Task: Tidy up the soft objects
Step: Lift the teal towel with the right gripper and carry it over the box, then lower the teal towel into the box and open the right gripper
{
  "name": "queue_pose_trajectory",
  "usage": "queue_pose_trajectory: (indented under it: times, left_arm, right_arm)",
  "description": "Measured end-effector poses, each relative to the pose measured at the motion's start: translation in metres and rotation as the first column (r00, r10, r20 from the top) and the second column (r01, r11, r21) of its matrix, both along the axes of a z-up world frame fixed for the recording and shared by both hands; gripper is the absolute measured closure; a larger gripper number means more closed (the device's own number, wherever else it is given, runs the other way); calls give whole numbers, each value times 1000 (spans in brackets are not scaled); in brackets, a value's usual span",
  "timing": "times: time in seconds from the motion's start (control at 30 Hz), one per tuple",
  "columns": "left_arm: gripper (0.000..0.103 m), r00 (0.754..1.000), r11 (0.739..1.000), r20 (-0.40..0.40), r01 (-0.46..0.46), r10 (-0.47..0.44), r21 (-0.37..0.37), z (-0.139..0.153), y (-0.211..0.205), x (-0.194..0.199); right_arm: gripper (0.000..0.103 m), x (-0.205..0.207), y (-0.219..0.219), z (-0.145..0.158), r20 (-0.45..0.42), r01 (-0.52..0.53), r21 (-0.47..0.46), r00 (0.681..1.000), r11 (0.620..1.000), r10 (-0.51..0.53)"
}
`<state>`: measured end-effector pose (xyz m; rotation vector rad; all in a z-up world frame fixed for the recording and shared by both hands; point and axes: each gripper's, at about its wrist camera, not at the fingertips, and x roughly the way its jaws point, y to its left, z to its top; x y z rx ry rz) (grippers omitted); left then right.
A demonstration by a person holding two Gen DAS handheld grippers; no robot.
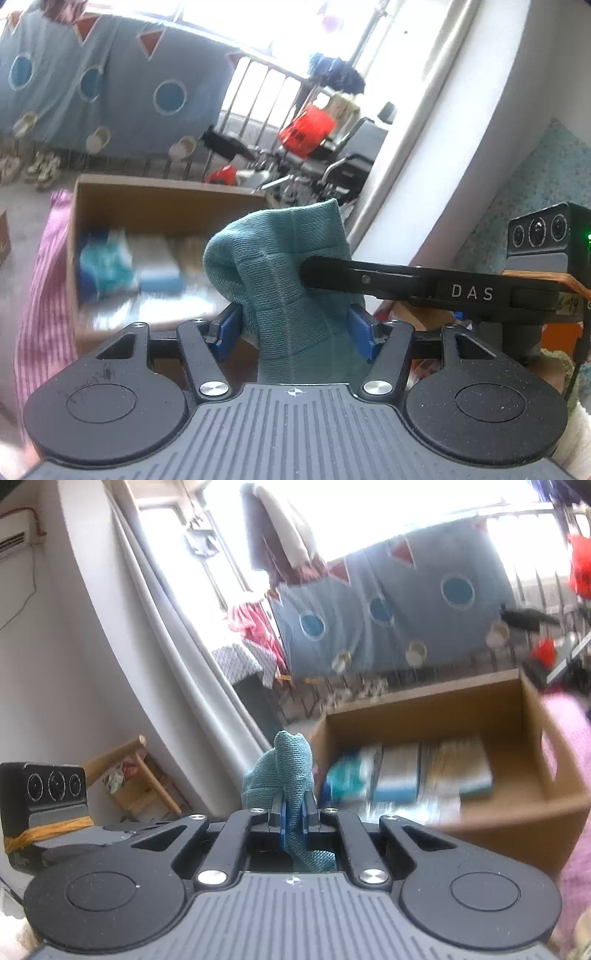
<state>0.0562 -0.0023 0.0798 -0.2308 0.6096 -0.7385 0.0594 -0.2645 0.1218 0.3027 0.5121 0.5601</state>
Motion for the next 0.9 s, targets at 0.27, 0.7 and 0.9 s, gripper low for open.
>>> queue_pose_trajectory:
  times: [0.27,0.7,0.9]
  left_arm:
    - [42,999,999,24,44,-45,14,40,-42,63]
    - [42,957,982,-263,152,-119,112,-8,-143,218]
    - [42,908,969,-400,195,-120,152,-45,-174,276]
  right_arm:
    - [94,59,-35,35,30,24,-29,999,999,-23]
    - [94,213,-105,-29,-187,108,-87,975,990,-123]
    - [94,258,-118,-67,-262,133,-144,950,981,-168]
